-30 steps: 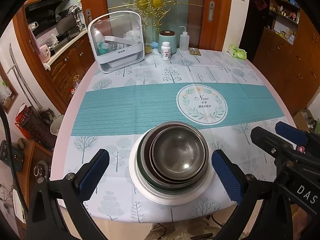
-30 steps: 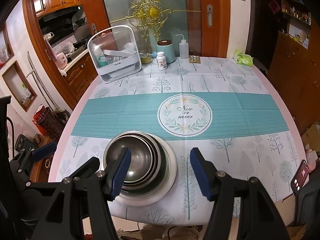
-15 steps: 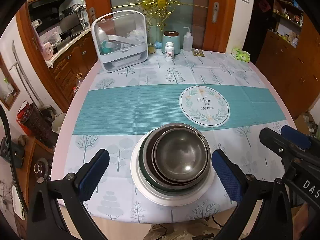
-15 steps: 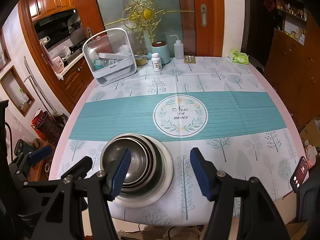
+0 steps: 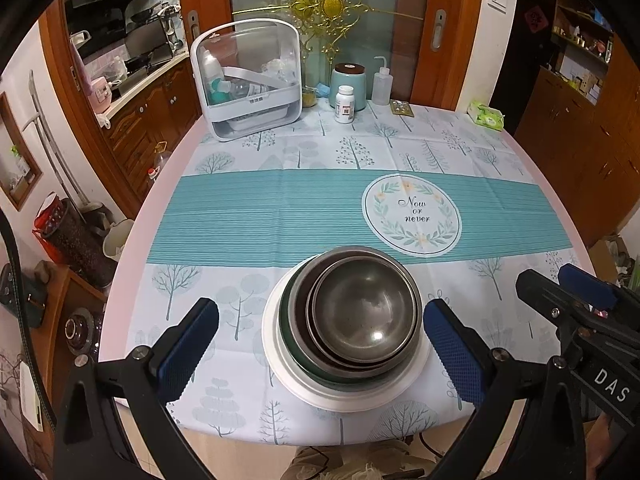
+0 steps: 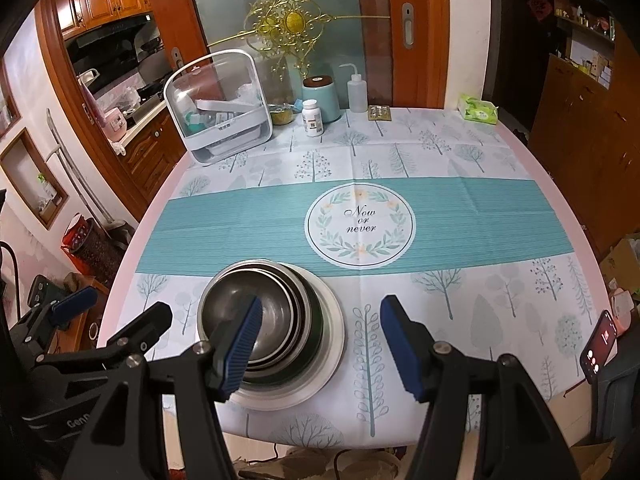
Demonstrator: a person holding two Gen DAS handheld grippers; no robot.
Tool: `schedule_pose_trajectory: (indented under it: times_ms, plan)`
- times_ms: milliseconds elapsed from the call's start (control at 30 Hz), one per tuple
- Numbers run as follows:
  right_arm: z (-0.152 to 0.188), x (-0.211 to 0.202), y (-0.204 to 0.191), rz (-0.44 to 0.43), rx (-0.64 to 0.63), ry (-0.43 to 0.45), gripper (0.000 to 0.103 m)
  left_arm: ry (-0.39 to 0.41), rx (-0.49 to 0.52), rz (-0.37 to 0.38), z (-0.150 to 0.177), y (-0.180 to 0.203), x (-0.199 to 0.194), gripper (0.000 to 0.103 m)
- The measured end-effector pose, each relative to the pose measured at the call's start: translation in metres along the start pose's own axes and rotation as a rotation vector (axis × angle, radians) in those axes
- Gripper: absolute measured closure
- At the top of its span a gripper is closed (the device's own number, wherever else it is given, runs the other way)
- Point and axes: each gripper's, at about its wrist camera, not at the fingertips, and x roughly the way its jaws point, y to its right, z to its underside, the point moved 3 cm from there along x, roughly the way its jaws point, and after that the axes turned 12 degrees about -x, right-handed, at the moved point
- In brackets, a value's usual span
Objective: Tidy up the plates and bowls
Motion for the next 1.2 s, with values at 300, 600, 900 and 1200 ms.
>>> schedule_pose_trajectory:
  times_ms: [300,600,900,1200]
  plan:
    - [0.001,0.000,0.001,0.001,0.001,-0.001,0.041,-0.004,0.001,0.004,0.003,0.001,0.000,0.001]
    - [0.003,0.000,0.006,-0.002,0.005,0.001,0.041,-0.013,0.007,0.007,0.003,0.005,0.004,0.001]
    - [0.003,0.000,0.008,-0.004,0.004,0.002,0.041,-0.014,0.007,0.008,0.002,0.004,0.004,0.001]
    - [0.002,-0.001,0.011,-0.010,-0.003,0.006,0.041,-0.015,-0.001,0.001,0.006,0.009,0.006,0.001]
